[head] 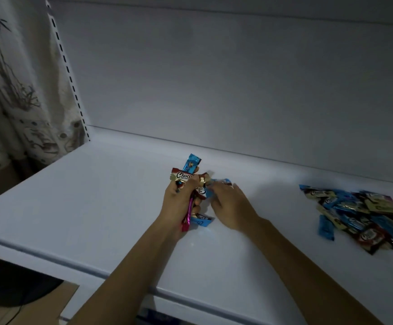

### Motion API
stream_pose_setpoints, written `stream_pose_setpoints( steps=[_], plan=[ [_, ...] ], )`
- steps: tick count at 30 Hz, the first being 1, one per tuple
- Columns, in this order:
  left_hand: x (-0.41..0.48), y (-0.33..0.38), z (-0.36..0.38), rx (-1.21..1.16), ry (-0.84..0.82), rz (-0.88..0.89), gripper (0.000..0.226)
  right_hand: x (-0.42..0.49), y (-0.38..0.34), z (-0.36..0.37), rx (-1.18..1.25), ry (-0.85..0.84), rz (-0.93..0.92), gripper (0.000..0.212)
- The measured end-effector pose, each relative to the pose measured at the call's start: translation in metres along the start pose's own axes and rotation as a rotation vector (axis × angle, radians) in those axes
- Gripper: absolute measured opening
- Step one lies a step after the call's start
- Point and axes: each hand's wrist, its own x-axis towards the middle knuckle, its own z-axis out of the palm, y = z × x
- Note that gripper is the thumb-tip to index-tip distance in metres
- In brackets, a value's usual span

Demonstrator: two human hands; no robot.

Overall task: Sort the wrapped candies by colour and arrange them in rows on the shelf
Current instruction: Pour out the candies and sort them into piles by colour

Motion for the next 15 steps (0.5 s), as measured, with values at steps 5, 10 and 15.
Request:
stream_pose_setpoints(
  steps=[5,10,15],
  plan=[
    [0.001,0.001,-0.014,-0.144,0.019,-0.004,0.019,0.015,-0.028,-0.009,0.618,0.164,0.275,0.033],
    [0.004,0.001,-0.018,-0.336,-0.018,-0.071,0.019,-0.023,-0.047,-0.021,0.824,-0.036,0.203,0.015],
    [0.008,0.002,-0.020,-0.447,0.012,-0.061,0.015,-0.022,-0.041,-0.016,0.758,-0.013,0.113,0.019]
  ],
)
